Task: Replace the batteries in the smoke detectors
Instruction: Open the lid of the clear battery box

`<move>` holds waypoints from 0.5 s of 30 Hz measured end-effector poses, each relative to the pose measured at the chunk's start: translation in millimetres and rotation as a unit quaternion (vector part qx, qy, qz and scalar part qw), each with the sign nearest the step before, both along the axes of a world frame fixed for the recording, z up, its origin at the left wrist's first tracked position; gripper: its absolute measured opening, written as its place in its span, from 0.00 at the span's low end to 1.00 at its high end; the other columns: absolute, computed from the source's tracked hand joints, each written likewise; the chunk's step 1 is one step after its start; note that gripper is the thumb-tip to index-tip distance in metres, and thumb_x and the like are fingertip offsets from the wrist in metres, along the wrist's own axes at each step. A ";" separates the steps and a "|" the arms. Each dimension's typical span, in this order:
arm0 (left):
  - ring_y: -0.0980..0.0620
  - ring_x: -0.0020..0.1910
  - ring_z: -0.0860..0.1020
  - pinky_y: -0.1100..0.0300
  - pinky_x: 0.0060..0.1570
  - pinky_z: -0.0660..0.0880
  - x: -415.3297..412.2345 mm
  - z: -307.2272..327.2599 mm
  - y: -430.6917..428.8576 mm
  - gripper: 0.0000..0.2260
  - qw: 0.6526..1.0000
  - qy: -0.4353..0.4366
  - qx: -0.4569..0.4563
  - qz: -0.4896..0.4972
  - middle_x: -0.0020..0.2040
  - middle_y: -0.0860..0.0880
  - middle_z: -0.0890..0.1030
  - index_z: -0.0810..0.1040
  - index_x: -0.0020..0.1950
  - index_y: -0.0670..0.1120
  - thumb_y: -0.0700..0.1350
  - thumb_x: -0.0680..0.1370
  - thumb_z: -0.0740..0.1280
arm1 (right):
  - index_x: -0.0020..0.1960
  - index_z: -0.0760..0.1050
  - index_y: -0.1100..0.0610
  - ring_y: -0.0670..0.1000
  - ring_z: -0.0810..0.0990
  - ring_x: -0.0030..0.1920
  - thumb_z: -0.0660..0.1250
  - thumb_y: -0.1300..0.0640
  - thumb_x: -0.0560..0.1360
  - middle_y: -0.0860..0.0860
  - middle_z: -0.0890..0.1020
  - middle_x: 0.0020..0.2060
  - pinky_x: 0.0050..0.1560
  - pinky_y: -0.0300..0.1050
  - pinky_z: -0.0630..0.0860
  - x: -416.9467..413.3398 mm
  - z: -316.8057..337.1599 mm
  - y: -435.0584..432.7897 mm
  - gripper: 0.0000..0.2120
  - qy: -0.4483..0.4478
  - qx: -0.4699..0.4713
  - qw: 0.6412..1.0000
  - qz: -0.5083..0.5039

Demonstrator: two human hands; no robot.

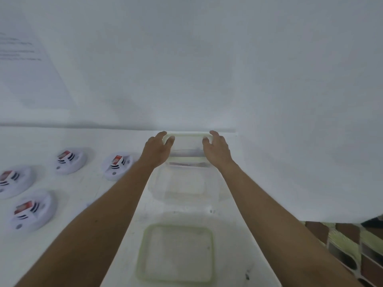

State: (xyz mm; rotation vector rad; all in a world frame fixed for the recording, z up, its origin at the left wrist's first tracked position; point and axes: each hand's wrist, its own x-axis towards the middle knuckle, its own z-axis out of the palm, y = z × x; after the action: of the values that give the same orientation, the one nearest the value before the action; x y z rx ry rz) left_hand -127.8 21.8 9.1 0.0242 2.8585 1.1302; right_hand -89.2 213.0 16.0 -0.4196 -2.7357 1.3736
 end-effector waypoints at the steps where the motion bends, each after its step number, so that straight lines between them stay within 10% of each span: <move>1: 0.41 0.70 0.68 0.52 0.67 0.62 -2.4 -1.2 0.2 0.25 1.000 -0.003 -0.003 -0.005 0.69 0.40 0.71 0.64 0.75 0.49 0.59 0.81 0.57 | 0.78 0.60 0.55 0.58 0.67 0.73 0.55 0.49 0.84 0.57 0.67 0.74 0.73 0.52 0.62 -3.6 -3.2 1.9 0.24 -0.003 -0.018 1.000 0.005; 15: 0.52 0.45 0.76 0.57 0.42 0.70 -17.7 -5.1 -8.4 0.18 0.999 -0.012 0.045 -0.023 0.48 0.50 0.76 0.70 0.61 0.51 0.61 0.78 0.63 | 0.68 0.70 0.57 0.56 0.76 0.60 0.58 0.53 0.84 0.55 0.78 0.61 0.53 0.41 0.67 -24.2 -24.9 9.5 0.15 0.059 -0.045 0.997 -0.007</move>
State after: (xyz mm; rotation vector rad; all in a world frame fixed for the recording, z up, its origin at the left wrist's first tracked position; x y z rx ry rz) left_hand -145.5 13.4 4.0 0.0796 2.7695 1.2408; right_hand -113.4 222.5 -8.9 -0.3484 -2.5811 1.4721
